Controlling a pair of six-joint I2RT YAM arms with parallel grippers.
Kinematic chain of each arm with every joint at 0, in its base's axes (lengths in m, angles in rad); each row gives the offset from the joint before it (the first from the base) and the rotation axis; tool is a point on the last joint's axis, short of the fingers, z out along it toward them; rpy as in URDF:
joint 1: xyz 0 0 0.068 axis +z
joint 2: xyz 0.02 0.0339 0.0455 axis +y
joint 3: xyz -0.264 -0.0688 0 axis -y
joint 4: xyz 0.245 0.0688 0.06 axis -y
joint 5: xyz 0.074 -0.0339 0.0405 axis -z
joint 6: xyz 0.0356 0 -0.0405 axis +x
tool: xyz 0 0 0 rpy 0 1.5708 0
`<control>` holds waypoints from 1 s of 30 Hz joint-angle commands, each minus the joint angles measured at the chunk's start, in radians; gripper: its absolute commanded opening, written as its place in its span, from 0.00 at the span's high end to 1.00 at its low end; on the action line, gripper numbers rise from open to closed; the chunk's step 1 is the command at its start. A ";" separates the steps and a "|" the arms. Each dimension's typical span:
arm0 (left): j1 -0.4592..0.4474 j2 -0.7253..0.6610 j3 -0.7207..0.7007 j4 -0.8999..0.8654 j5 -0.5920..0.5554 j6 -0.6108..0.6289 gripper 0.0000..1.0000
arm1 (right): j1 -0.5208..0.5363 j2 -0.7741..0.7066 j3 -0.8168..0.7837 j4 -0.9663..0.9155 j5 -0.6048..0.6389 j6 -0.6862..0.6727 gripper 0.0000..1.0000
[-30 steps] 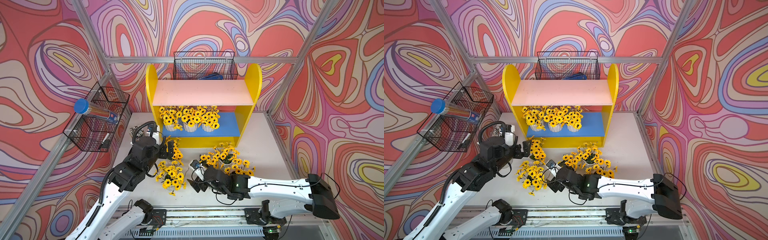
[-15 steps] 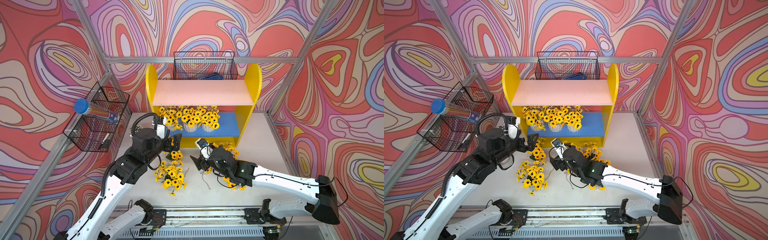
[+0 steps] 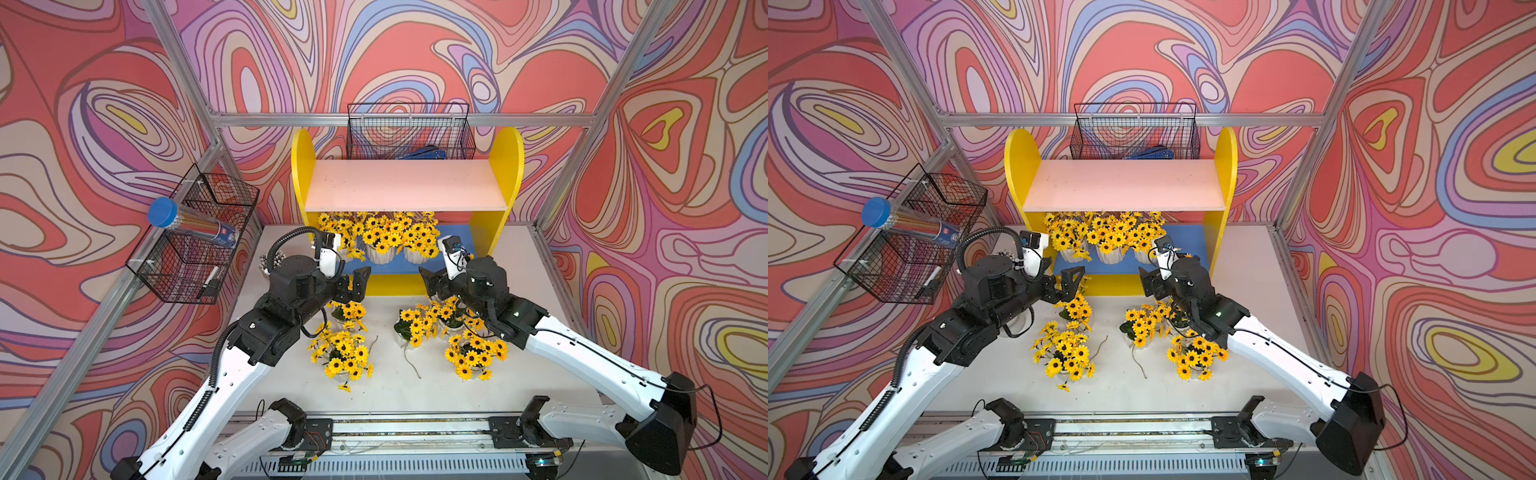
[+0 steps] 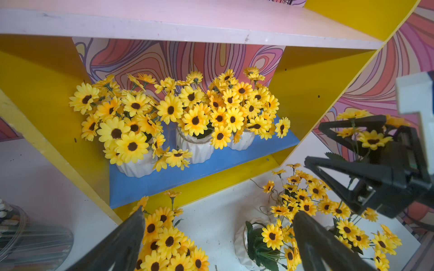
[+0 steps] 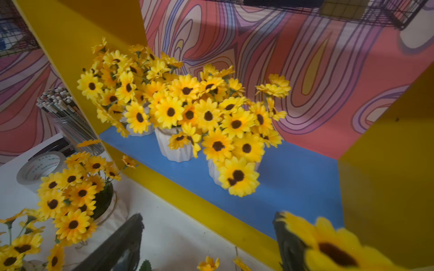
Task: Take the sunflower pots off the shelves
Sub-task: Pick up the sunflower pot from the shelf.
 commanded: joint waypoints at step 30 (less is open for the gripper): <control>0.004 -0.032 -0.068 0.036 0.035 0.053 0.00 | -0.176 0.469 0.188 0.265 -0.211 -0.013 0.02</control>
